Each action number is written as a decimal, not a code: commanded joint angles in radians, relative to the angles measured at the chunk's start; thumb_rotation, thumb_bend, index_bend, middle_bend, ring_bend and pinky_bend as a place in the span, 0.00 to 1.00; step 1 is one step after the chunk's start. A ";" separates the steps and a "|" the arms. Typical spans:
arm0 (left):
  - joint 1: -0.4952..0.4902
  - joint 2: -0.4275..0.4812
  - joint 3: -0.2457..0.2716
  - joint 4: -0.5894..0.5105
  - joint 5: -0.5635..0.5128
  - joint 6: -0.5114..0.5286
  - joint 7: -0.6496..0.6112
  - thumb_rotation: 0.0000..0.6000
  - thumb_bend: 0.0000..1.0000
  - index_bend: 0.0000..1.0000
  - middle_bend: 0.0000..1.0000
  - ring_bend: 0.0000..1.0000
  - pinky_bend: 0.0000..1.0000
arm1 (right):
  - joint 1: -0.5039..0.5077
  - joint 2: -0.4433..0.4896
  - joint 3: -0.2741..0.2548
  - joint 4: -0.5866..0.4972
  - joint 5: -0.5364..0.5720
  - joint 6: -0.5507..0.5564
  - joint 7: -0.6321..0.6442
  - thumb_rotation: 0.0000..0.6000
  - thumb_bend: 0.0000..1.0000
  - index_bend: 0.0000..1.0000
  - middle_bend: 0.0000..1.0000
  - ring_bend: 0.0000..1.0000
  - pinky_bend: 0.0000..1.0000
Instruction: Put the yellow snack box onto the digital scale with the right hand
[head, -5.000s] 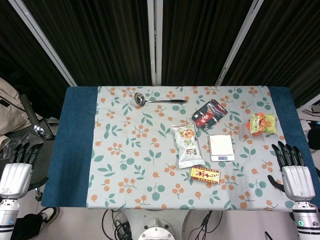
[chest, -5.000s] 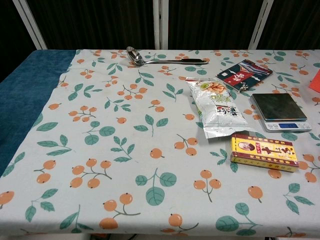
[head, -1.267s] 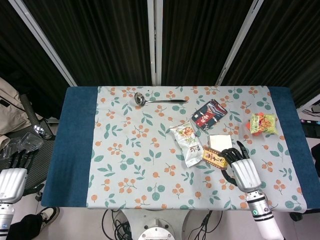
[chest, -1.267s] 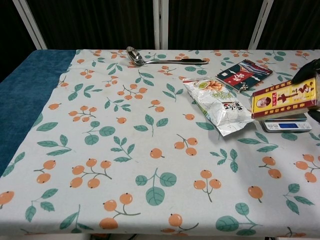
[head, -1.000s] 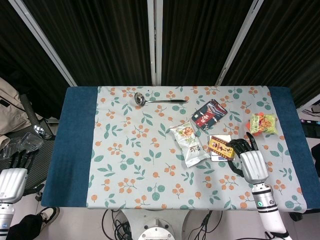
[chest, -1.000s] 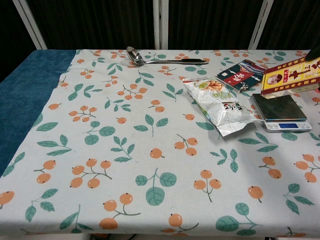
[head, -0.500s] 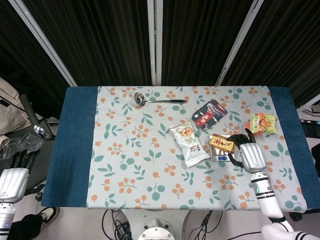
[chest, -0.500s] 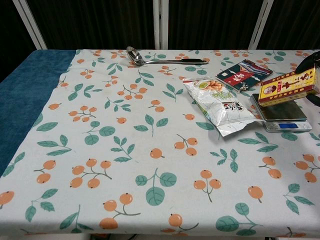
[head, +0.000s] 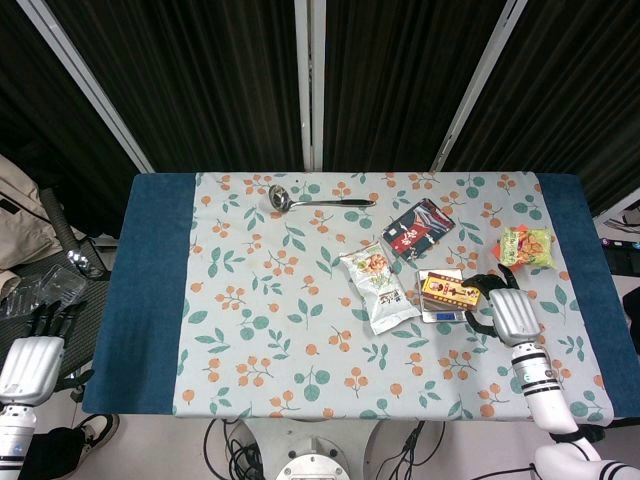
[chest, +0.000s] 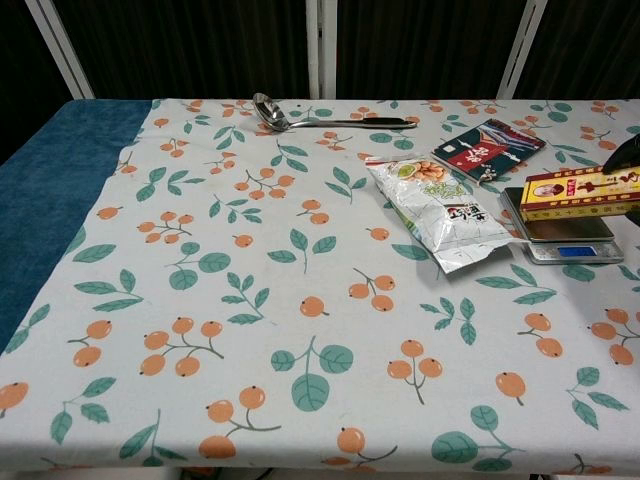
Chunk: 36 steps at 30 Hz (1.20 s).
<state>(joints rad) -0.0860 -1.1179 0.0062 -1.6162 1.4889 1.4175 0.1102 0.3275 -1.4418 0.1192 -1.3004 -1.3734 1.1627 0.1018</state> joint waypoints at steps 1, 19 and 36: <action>0.000 0.001 0.000 -0.001 -0.001 -0.001 0.001 1.00 0.05 0.07 0.10 0.00 0.00 | 0.001 0.003 0.000 0.017 0.018 -0.017 0.000 1.00 0.27 0.42 0.50 0.21 0.00; -0.009 -0.002 0.001 -0.005 -0.011 -0.019 0.018 1.00 0.05 0.07 0.08 0.00 0.00 | 0.059 -0.036 0.003 0.075 0.049 -0.100 -0.084 1.00 0.25 0.19 0.37 0.12 0.00; -0.002 -0.004 0.003 0.008 -0.008 -0.007 -0.009 1.00 0.05 0.07 0.08 0.00 0.00 | 0.043 0.019 -0.011 -0.001 0.024 -0.044 -0.107 1.00 0.12 0.00 0.02 0.00 0.00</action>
<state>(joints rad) -0.0884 -1.1220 0.0092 -1.6077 1.4803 1.4102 0.1011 0.3844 -1.4422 0.1157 -1.2818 -1.3339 1.0920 -0.0056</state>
